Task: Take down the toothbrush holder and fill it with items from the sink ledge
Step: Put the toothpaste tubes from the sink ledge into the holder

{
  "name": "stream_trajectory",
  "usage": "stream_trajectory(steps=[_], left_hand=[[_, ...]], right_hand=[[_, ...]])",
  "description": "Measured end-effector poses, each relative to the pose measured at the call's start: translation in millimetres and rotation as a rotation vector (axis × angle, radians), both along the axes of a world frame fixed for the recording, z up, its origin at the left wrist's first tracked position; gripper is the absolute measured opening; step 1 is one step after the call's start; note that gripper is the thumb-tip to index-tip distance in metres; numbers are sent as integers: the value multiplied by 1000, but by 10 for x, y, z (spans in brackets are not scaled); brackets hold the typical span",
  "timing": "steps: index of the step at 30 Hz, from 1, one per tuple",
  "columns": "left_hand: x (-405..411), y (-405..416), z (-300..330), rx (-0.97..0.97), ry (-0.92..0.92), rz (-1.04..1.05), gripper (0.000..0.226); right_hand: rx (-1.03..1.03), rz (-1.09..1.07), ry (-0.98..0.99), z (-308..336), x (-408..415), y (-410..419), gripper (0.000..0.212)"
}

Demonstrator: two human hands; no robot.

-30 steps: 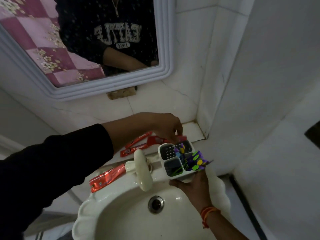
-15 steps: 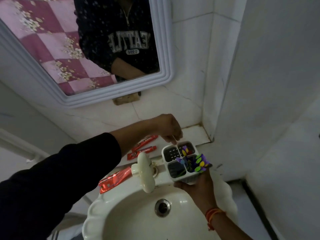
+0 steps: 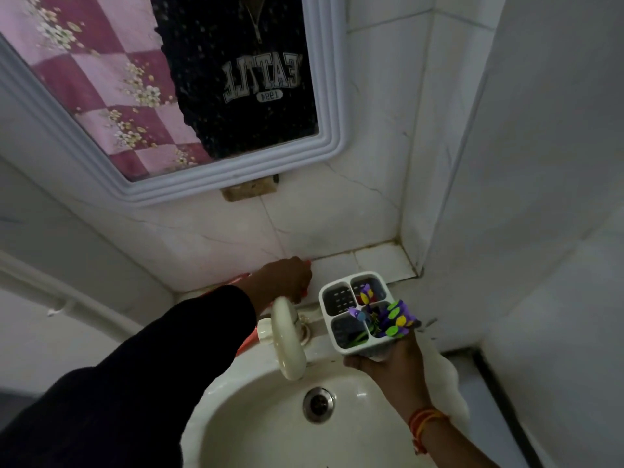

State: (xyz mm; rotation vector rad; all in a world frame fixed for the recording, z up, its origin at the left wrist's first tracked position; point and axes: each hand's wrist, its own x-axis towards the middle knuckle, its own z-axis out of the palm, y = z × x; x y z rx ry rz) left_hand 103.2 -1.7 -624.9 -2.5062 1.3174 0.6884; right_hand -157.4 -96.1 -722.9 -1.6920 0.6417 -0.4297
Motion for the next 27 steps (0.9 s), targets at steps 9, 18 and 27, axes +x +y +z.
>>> stream_trajectory(steps=[9,18,27], left_hand=[[-268,-330,778,-474,177,-113,49],[-913,-934,1169,192,67,-340,22],[-904,-978,1343,139,32,-233,34]], right_hand=[[29,4,-31,20,-17,0,110],[58,4,-111,61,-10,43,115],[45,3,-109,84,-12,57,111]])
